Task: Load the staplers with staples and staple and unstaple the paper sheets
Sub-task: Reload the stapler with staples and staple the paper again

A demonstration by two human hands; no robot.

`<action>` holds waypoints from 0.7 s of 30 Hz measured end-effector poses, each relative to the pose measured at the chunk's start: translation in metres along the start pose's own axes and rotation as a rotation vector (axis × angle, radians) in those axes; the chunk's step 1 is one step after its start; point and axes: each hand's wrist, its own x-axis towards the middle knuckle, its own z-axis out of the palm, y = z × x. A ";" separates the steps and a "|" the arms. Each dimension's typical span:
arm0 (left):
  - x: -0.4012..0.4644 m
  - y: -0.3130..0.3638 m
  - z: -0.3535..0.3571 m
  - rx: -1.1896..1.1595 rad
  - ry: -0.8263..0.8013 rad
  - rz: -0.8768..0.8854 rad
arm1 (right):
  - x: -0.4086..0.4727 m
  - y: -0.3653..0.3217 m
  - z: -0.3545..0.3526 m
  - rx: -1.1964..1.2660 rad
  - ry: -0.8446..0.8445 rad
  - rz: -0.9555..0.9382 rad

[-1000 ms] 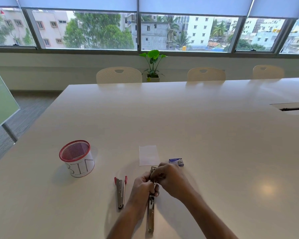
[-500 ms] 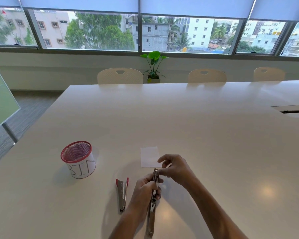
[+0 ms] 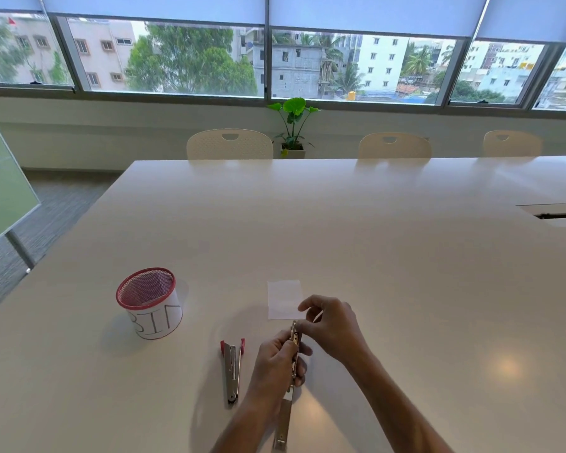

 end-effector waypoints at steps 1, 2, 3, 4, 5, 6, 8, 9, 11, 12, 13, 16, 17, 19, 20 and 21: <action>0.000 0.001 0.000 -0.010 0.000 -0.003 | 0.000 -0.001 0.000 0.001 -0.002 -0.005; 0.000 0.002 0.001 -0.023 0.000 -0.008 | -0.001 -0.001 -0.001 0.004 -0.003 -0.012; -0.001 0.003 0.001 -0.039 0.002 -0.016 | -0.002 -0.001 -0.001 0.009 -0.001 -0.020; -0.001 0.004 0.001 -0.057 0.005 -0.025 | -0.002 -0.001 -0.001 0.018 0.004 -0.028; -0.001 0.005 0.001 -0.074 0.008 -0.032 | -0.004 -0.001 -0.002 0.035 0.008 -0.034; -0.002 0.006 0.002 -0.093 0.011 -0.039 | -0.005 0.000 -0.002 0.055 0.008 -0.041; -0.003 0.007 0.002 -0.132 0.013 -0.055 | -0.008 0.003 -0.004 0.069 -0.006 -0.070; -0.003 0.007 0.001 -0.148 0.010 -0.064 | -0.010 0.005 -0.005 0.063 -0.026 -0.089; -0.002 0.008 0.001 -0.180 0.006 -0.083 | -0.014 0.008 -0.007 0.054 -0.102 -0.129; -0.002 0.008 0.001 -0.202 0.009 -0.092 | -0.018 0.011 -0.008 0.039 -0.147 -0.147; -0.002 0.008 0.001 -0.228 0.013 -0.096 | -0.021 0.015 -0.008 0.004 -0.188 -0.164; -0.001 0.011 0.002 -0.318 0.029 -0.082 | -0.035 0.025 -0.007 -0.122 -0.308 -0.204; 0.000 0.011 0.002 -0.345 0.035 -0.076 | -0.040 0.029 -0.005 -0.125 -0.350 -0.207; 0.001 0.012 0.003 -0.392 0.037 -0.069 | -0.048 0.034 -0.003 -0.094 -0.414 -0.215; 0.001 0.012 0.004 -0.417 0.028 -0.068 | -0.052 0.035 -0.002 -0.081 -0.433 -0.230; 0.001 0.011 0.004 -0.444 0.013 -0.067 | -0.055 0.035 0.000 -0.073 -0.446 -0.249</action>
